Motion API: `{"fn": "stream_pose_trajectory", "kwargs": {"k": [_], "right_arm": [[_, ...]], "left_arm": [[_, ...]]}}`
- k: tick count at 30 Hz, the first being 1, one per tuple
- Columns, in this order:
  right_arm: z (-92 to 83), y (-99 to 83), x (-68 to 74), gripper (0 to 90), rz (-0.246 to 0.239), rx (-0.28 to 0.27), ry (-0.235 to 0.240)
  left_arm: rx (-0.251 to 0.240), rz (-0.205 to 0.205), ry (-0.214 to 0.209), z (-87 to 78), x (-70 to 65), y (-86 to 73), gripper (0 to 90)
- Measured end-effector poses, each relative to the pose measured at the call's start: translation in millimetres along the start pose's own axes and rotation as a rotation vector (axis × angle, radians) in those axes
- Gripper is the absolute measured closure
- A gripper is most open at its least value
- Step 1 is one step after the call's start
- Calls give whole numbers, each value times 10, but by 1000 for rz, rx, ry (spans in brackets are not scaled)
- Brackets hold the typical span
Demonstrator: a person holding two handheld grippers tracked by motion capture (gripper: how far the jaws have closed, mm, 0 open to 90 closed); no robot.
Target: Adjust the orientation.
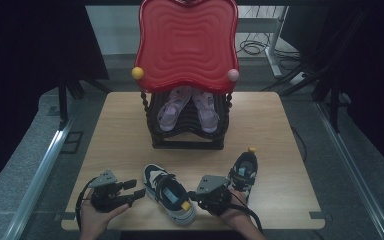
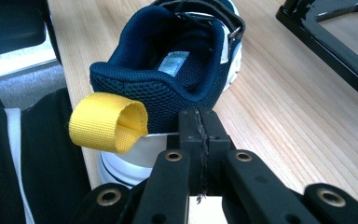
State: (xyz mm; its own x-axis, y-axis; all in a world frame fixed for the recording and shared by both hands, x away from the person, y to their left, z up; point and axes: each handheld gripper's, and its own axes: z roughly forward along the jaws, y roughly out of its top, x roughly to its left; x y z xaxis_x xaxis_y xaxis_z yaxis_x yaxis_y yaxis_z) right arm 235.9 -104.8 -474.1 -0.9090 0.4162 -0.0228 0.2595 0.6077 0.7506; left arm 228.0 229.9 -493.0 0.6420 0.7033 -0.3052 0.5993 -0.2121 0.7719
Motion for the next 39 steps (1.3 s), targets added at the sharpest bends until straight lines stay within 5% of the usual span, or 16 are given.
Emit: {"fn": "stream_pose_trajectory", "kwargs": {"k": [16, 24, 31, 39], "right_arm": [[168, 82, 103, 897, -20, -7, 53], [55, -16, 60, 896, -8, 10, 76], [-6, -164, 66, 898, 2, 2, 141], [141, -82, 193, 898, -45, 9, 194]], "left_arm": [[-14, -18, 5, -39, 42, -3, 431], [-7, -25, 3, -41, 55, -10, 431], [-4, -28, 0, -28, 51, -7, 431], [-31, -46, 3, -122, 100, 3, 431]]}}
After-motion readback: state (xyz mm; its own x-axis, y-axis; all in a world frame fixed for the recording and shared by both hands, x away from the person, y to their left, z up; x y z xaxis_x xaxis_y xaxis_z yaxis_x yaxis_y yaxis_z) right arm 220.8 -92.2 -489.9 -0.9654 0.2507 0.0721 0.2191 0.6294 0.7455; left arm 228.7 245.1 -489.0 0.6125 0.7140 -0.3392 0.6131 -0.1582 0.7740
